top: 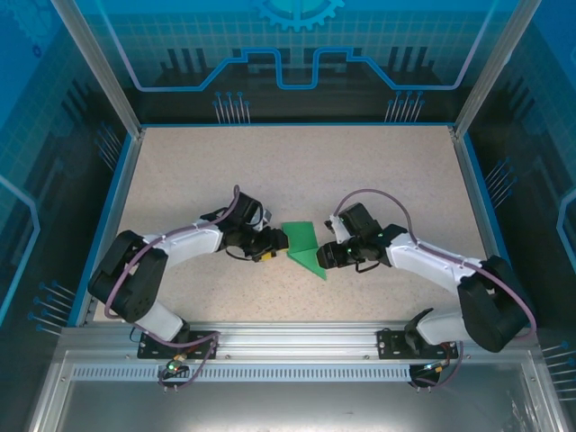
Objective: Fold a paper plane with a square sheet of paper (fold left side to right side)
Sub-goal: Fourth fold the wing at the center of the table.
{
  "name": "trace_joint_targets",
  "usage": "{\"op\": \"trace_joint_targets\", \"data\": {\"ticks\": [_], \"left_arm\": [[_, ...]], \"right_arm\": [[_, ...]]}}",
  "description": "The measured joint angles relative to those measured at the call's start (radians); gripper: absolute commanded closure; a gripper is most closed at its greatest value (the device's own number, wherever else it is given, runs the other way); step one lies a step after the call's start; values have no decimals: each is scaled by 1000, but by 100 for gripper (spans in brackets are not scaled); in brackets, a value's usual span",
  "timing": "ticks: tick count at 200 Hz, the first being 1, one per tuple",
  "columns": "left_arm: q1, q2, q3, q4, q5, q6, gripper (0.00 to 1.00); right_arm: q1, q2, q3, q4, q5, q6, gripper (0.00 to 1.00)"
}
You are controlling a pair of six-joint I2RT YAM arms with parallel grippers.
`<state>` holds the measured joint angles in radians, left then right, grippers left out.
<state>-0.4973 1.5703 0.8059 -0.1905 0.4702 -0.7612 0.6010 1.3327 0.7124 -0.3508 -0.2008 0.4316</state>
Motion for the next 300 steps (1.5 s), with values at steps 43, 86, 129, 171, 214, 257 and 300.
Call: {"op": "trace_joint_targets", "data": {"ticks": [43,86,129,171,214,257,300], "left_arm": [[-36,97,13,89,26,-58,46],[-42,150,63,112,36,-82,57],[-43,157,89,140,52,-117,62],[-43,157,98,138,55,-146,64],[-43,157,136,128,56,-157,64],[-43,157,136,114,55,-157,65],[-42,156,136,103,55,-157,63]], "right_arm": [[14,-119,-43,-1,63,-55,48],[161,-178,-46,-2,192,-133,43],[304,-70,-47,34,314,-183,42],[340,79,-18,56,386,-216,42],[342,143,19,91,424,-235,47],[341,180,21,104,437,-235,59],[341,192,21,110,437,-228,77]]}}
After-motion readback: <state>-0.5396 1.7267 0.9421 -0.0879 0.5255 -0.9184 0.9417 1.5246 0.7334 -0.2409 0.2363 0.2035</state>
